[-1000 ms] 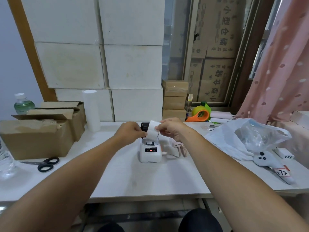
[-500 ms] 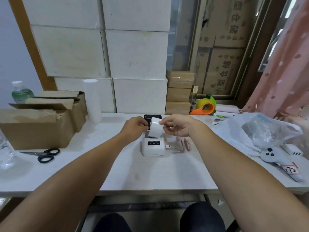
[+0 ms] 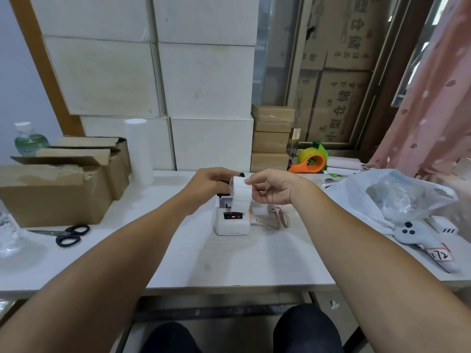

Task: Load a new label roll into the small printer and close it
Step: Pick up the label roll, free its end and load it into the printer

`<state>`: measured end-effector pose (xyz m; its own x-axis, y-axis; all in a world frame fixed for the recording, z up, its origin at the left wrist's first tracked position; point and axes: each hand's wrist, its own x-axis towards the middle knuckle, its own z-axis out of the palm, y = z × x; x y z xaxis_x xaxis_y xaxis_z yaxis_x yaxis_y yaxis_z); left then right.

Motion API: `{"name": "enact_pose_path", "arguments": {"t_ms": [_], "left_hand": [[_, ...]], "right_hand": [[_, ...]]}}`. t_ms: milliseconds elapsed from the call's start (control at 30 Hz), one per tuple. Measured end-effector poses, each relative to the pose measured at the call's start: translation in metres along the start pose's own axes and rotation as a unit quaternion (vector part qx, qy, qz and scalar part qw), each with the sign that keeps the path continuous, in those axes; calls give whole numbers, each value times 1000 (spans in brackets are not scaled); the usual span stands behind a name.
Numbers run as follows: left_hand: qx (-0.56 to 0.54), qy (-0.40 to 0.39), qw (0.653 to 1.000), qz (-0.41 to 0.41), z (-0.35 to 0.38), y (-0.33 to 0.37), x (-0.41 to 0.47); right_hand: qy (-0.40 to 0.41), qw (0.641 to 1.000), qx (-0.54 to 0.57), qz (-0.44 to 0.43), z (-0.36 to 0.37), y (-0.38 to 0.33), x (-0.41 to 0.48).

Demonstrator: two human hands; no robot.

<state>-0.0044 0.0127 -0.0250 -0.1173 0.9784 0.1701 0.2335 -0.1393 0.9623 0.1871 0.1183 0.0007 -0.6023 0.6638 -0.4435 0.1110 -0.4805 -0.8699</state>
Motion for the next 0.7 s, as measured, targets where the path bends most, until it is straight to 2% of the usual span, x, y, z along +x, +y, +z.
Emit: {"name": "enact_pose_path", "arguments": {"t_ms": [167,300,467,700], "left_hand": [[-9,-13,1000,-9,6,-3,-2],[-21,29,999,-7,10,1,-3],[-66,39,997,-11,9,4,-4],[-167,58,982,-60,10,10,-5]], "right_hand": [[14,999,26,-21,1,-4,1],[12,998,21,-55,5,-3,1],[41,985,-36,-161,12,-1,3],[88,952,-176,-234,14,-6,-5]]}}
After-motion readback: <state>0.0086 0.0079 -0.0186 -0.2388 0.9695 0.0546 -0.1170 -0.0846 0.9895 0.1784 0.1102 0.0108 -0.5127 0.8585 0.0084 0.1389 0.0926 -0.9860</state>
